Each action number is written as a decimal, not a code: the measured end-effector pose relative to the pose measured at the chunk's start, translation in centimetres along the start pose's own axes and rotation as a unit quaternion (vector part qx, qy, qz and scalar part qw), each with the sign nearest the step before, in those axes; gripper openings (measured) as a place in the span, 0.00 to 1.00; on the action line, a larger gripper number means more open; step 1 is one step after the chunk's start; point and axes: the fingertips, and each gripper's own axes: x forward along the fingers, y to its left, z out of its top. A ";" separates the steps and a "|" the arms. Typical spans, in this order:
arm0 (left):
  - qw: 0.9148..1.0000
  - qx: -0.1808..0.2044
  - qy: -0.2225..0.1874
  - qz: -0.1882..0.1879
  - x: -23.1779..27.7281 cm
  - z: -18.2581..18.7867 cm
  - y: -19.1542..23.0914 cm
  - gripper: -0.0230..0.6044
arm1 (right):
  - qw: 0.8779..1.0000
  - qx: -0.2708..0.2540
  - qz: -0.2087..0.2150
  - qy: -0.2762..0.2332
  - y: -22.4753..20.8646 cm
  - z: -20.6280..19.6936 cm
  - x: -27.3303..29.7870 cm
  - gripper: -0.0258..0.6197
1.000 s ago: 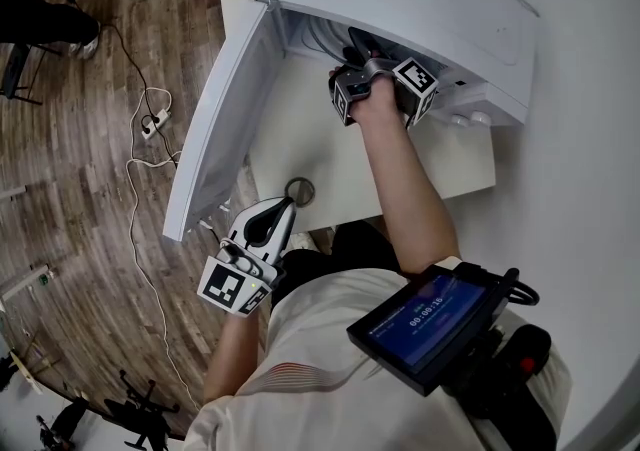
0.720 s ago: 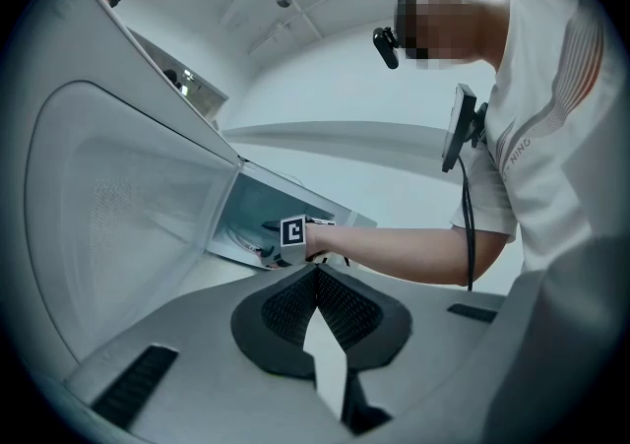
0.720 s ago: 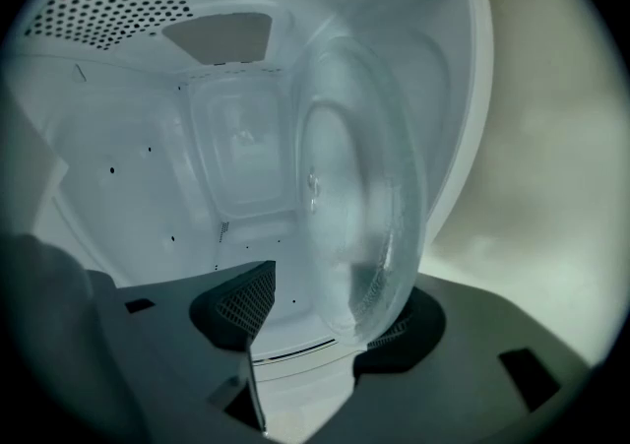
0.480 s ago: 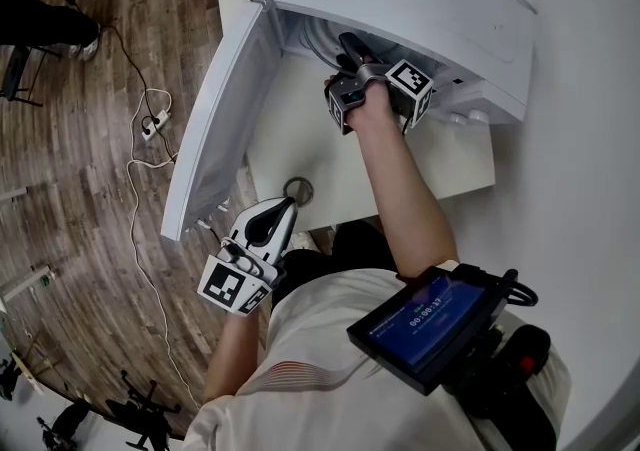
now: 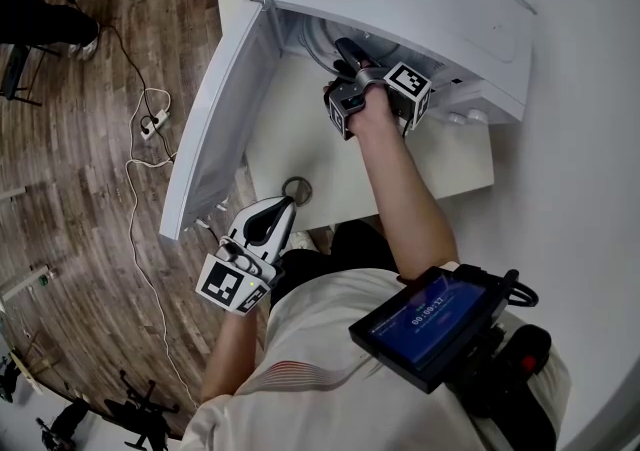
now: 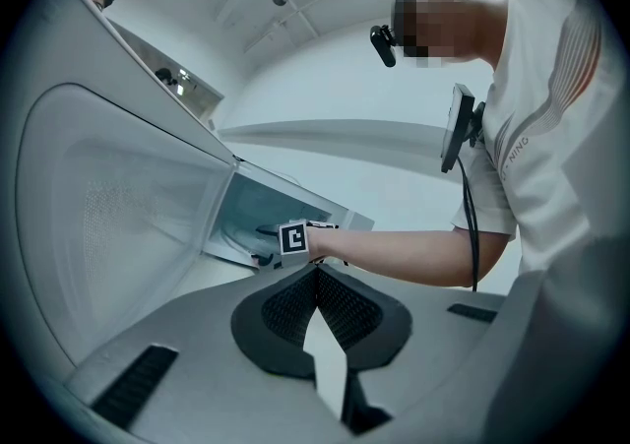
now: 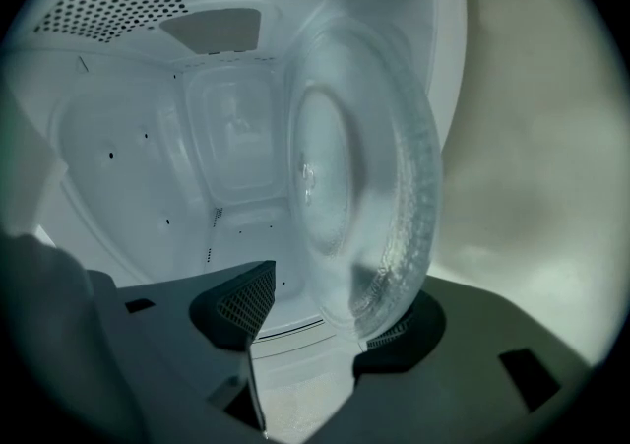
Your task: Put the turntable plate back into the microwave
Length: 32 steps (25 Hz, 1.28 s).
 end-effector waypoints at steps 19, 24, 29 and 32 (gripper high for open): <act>1.000 -0.002 -0.003 -0.005 0.2 -0.1 -0.4 0.05 | 1.000 -0.024 -0.003 0.020 -1.6 -0.6 -0.4 0.41; 1.000 -0.001 -0.003 -0.005 0.1 -0.1 -0.5 0.05 | 0.998 -0.041 0.005 0.041 -2.4 -1.7 -1.3 0.41; 1.000 0.000 -0.007 -0.010 0.0 -0.1 -0.9 0.05 | 0.995 -0.064 0.012 0.075 -3.0 -4.0 -3.3 0.41; 1.000 0.007 -0.010 -0.016 -0.5 0.1 -1.7 0.05 | 0.991 -0.082 0.022 0.104 -3.1 -5.9 -5.5 0.41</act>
